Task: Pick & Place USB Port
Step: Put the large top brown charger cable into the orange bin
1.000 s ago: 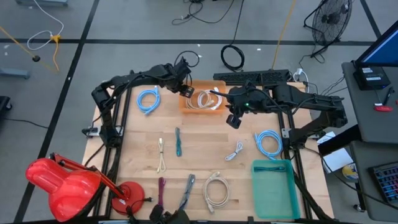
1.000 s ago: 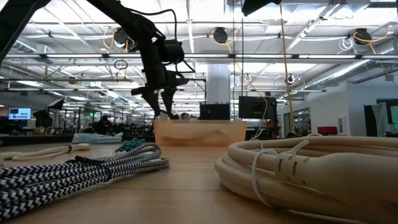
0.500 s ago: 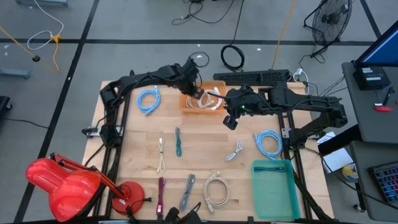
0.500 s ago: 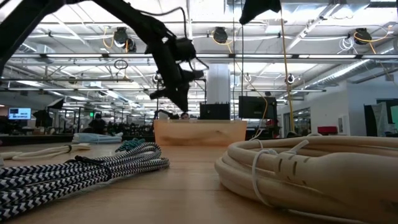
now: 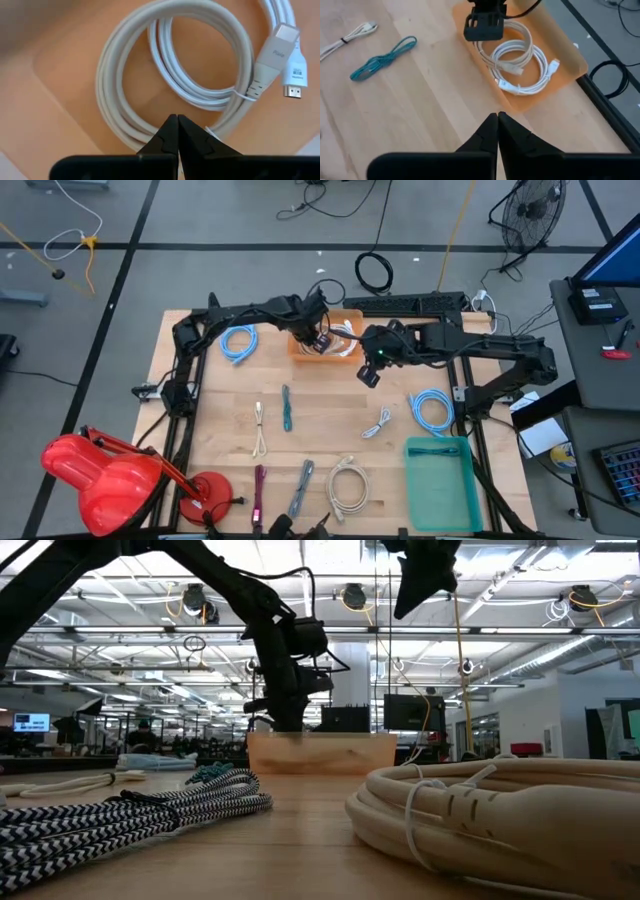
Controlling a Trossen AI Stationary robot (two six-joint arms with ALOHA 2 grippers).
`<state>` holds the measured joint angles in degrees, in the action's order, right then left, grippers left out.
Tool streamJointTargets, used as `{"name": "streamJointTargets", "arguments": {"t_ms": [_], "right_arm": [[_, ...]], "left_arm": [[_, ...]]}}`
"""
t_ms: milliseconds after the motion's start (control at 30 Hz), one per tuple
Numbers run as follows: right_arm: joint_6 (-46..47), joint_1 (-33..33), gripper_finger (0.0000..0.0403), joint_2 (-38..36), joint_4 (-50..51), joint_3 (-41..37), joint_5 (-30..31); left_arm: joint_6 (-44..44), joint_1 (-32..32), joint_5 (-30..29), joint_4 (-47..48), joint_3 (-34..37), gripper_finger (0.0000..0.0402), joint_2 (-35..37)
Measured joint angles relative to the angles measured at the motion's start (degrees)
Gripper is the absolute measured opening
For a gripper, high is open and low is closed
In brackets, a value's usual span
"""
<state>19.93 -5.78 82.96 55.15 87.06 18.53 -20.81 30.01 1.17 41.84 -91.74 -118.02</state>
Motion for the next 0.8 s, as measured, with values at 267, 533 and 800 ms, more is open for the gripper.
{"name": "streamJointTargets", "arguments": {"t_ms": [267,533,800], "right_arm": [[-0.81,-4.17,0.0001,0.46,-3.13,-0.01,0.07],[-0.08,-6.7,0.0,0.63,-4.04,-0.14,-3.68],[-0.03,-7.02,0.0,0.66,-4.36,-0.12,-3.67]], "left_arm": [[-0.66,0.57,-0.22,-1.7,0.0,0.0001,0.0],[-0.41,1.36,-0.42,0.12,-0.02,0.0001,-1.95],[0.39,0.99,0.04,1.77,0.0,0.0,-4.75]]}}
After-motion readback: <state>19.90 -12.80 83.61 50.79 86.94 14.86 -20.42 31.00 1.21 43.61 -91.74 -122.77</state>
